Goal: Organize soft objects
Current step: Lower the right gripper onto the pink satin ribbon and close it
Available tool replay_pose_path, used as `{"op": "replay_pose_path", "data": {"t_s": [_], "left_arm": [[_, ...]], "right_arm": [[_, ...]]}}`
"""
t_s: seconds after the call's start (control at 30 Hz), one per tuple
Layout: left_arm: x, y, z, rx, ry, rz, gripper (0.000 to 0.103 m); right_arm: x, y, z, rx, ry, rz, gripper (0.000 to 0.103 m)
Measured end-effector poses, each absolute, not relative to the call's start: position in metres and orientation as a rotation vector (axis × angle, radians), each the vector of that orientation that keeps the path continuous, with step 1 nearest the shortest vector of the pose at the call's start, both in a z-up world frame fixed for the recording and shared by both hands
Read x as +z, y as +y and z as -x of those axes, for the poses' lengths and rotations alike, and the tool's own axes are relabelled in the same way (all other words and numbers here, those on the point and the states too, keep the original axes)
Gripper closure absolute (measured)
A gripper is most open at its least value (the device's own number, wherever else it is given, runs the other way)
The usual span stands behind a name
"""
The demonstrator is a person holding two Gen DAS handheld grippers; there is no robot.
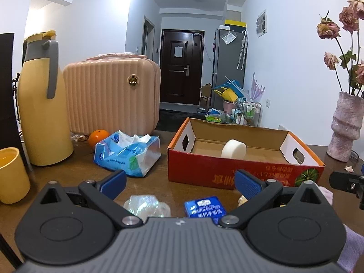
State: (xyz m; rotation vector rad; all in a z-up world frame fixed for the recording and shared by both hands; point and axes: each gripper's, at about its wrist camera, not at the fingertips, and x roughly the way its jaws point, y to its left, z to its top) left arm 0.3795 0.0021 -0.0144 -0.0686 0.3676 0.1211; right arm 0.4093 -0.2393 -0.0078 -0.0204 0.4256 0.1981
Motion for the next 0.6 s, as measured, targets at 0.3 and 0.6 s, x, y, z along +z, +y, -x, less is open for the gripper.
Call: {"op": "replay_pose_path", "data": {"t_s": [0.3,0.6], "left_arm": [[-0.016,0.001,-0.347,0.103,0.368,0.058,0.000],[-0.021,0.005,-0.315,0.091,0.388,0.063,0.000]], "right_arm": [[-0.015,-0.246,-0.373,0.198,0.418,0.038,0.000],[-0.021,-0.248,-0.335,0.211,0.407,0.052,0.000]]}}
